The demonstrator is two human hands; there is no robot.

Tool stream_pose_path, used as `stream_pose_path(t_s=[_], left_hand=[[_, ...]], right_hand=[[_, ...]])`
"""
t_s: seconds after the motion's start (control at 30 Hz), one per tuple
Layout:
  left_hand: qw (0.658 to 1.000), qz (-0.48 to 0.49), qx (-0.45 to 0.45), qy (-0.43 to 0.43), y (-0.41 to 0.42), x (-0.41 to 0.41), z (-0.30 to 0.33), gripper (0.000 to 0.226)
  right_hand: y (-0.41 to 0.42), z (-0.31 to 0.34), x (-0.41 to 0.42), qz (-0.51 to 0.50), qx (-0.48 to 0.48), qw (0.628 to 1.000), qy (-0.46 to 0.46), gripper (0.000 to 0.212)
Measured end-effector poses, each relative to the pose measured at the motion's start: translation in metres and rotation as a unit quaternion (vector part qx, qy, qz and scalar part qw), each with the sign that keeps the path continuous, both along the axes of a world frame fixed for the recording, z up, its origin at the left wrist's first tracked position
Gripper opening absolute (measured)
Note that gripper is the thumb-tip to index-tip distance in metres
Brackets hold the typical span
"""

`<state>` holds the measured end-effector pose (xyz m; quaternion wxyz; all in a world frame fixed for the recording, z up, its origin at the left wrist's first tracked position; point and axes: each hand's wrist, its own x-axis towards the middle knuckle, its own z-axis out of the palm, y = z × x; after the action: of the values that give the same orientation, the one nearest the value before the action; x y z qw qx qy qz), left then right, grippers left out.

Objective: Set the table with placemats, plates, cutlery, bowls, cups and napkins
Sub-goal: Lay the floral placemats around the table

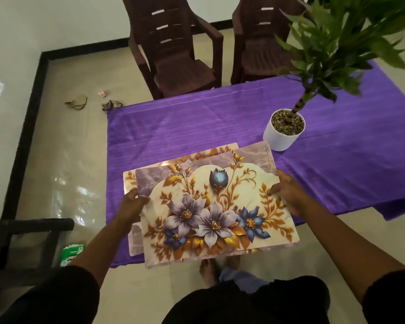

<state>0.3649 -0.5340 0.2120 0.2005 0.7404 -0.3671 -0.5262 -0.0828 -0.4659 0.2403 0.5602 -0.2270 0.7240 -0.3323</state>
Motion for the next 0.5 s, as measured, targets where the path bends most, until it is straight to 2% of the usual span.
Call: stream_pose_path(t_s=[0.1,0.27,0.37,0.5], left_hand=[[0.999,-0.043,-0.013,-0.009,0.001,-0.007,0.008,0.015],[0.986,-0.165,-0.012,-0.025,0.018,-0.043,0.015,0.023],[0.974,-0.221,-0.038,-0.032,0.025,-0.076,0.019,0.018],[0.959,-0.279,-0.055,0.008,0.028,-0.128,0.025,0.027]], right_hand=[[-0.002,0.013,-0.006,-0.024,-0.025,0.999,0.007,0.063],[0.022,0.024,-0.028,-0.024,-0.013,0.995,0.094,0.051],[0.047,0.025,-0.056,-0.088,-0.013,0.989,0.120,0.044],[0.090,0.024,-0.108,-0.158,0.009,0.971,0.177,0.034]])
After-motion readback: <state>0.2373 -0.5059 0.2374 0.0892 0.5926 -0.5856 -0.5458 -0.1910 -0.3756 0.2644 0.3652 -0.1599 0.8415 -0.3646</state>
